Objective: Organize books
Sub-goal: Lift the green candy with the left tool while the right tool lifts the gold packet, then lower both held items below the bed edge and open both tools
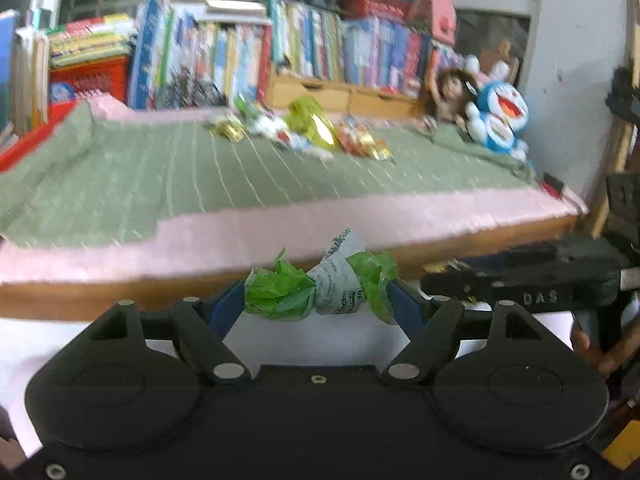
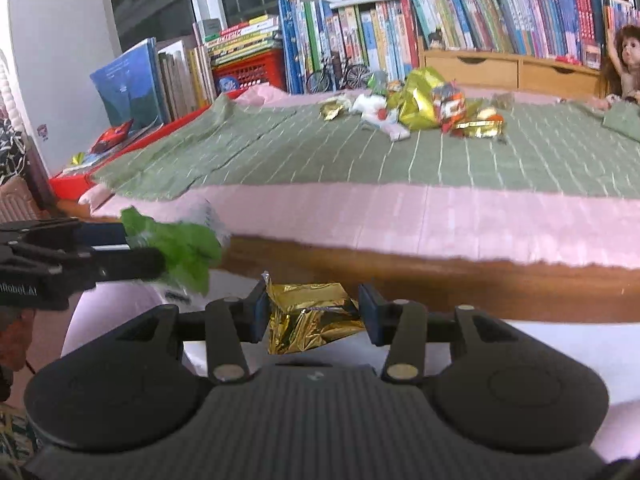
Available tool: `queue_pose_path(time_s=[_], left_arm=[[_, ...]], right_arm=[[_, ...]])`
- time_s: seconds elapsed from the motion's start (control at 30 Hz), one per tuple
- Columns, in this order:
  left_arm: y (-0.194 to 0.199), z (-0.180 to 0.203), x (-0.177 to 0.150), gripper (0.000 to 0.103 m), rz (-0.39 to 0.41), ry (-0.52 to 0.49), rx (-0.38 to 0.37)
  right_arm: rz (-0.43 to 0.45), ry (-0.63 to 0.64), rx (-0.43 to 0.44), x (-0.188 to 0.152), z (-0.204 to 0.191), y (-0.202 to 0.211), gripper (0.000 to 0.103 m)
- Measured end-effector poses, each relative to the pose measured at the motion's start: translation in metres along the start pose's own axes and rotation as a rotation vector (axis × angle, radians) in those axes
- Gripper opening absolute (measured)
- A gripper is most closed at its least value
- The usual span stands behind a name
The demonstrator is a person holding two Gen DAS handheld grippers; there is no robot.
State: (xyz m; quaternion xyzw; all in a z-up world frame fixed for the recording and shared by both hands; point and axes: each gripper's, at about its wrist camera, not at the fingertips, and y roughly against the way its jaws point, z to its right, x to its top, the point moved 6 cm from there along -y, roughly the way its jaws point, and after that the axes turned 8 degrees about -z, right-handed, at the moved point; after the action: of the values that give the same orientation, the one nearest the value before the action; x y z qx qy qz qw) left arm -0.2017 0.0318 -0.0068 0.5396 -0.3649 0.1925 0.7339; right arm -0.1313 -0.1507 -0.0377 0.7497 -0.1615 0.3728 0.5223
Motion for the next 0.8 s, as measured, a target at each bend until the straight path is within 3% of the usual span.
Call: queue_pose_path(time_s=[0.33, 0.67, 0.8], left_arm=[[-0.062, 0.004, -0.037, 0.076, -0.202, 0.022, -0.024], [-0.088, 0.008, -0.039, 0.077, -0.24, -0.003, 0.008], [-0.095, 0.009, -0.038, 0.084, -0.251, -0.006, 0.017]], right_arm=[[-0.045, -0.029, -0.03, -0.023, 0.004, -0.009, 0.051], [-0.037, -0.069, -0.046, -0.024, 0.009, -0.008, 0.051], [-0.032, -0.09, -0.058, -0.025, 0.013, -0.007, 0.051]])
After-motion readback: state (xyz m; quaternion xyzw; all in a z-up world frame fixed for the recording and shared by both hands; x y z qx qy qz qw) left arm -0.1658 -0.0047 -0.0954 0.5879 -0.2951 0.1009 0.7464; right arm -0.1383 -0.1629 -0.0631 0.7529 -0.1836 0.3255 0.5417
